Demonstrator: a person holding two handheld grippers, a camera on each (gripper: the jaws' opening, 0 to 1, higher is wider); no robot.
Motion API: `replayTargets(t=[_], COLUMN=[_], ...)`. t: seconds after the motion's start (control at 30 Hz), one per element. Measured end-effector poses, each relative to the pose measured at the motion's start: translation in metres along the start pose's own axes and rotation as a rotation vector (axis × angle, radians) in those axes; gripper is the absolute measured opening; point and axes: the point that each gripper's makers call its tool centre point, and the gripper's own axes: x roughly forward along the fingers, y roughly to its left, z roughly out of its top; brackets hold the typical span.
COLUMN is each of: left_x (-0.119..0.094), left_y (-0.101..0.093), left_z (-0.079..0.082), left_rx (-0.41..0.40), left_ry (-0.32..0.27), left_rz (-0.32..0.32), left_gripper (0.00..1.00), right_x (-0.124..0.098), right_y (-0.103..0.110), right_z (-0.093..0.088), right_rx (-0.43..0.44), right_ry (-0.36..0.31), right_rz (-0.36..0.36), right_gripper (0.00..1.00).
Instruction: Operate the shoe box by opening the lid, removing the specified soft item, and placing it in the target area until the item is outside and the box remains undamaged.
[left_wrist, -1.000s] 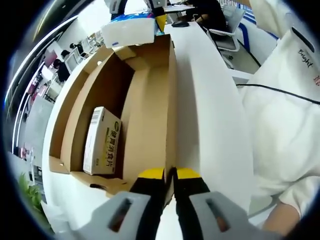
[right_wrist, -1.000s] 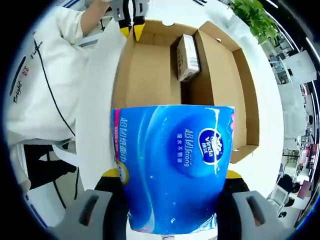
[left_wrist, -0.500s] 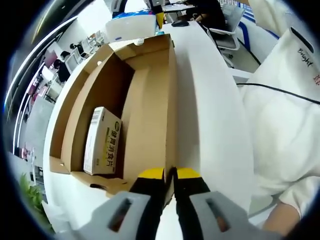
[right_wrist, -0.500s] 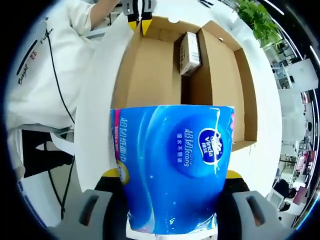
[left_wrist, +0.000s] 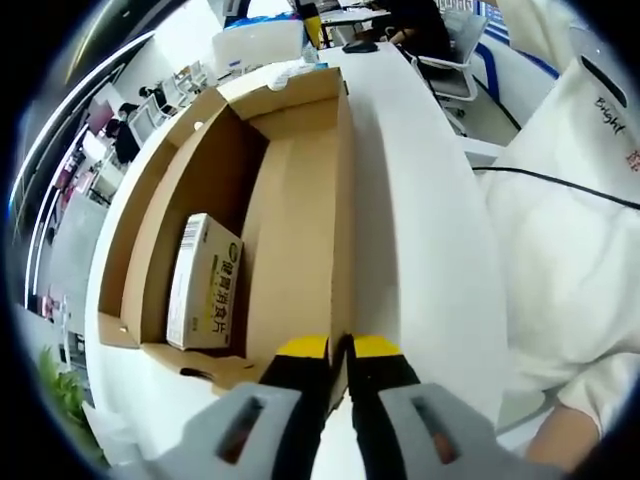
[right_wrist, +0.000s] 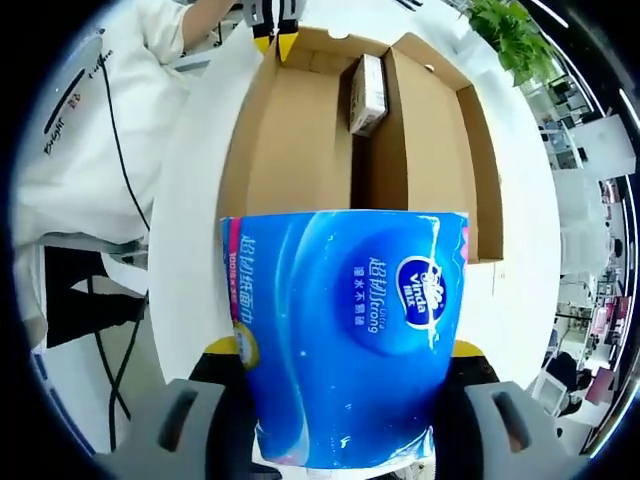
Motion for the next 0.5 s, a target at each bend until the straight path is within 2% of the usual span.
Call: replayTargets(t=[0.2,0.3,0.5], left_x=[0.000,0.000,0.000], left_y=[0.000,0.000,0.000], left_z=[0.000,0.000,0.000], left_rx=[0.002,0.001,0.000], left_ry=[0.002,0.004,0.000], left_rz=[-0.002,-0.004,0.003], left_gripper=[0.05,0.05,0.05], right_x=[0.008,0.011,0.015], right_y=[0.004,0.006,0.008], right_z=[-0.016,-0.025,-0.029], right_rx=[0.028,0.033,0.054], right_ry=[-0.005,0.019,0.019], right_rz=[0.010,0.009,0.019], right_gripper=[0.70,0.70,0.70])
